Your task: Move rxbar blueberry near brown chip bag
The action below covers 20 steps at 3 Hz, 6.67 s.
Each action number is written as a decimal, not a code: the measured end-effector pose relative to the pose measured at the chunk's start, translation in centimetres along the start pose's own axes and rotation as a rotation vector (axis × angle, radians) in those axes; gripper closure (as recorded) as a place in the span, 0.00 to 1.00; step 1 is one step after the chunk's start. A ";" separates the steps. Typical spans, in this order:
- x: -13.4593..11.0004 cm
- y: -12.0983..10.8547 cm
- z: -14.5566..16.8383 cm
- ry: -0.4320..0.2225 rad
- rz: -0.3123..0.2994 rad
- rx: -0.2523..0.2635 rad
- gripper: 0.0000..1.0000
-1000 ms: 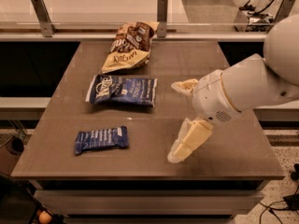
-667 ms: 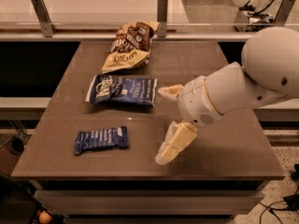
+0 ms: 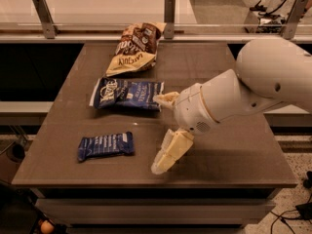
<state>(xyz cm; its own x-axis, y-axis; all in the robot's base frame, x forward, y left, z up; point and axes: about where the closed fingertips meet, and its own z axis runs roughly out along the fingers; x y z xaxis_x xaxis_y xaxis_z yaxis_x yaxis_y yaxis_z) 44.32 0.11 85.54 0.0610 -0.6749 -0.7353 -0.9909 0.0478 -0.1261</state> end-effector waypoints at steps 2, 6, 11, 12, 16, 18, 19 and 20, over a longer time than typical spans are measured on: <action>0.2 -1.4 1.3 -0.033 0.035 -0.052 0.00; -1.8 1.8 6.7 -0.096 0.021 -0.032 0.00; -2.9 3.0 10.0 -0.124 0.014 -0.101 0.65; -3.2 2.9 9.8 -0.124 0.014 -0.101 0.88; -3.9 1.6 6.1 -0.144 0.030 -0.009 1.00; -3.6 -2.0 -0.2 -0.186 -0.003 0.123 1.00; -3.1 -5.1 -3.5 -0.181 0.009 0.186 1.00; -2.3 -9.0 -6.6 -0.153 0.052 0.233 1.00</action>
Offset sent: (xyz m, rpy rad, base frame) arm 0.0307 0.0142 -0.0222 0.0595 0.1092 0.0208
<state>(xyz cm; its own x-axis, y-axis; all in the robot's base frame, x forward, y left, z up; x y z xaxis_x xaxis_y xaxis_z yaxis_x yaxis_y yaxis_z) 52.31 -3.60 92.79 0.0462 -0.5487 -0.8347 -0.9398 0.2593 -0.2225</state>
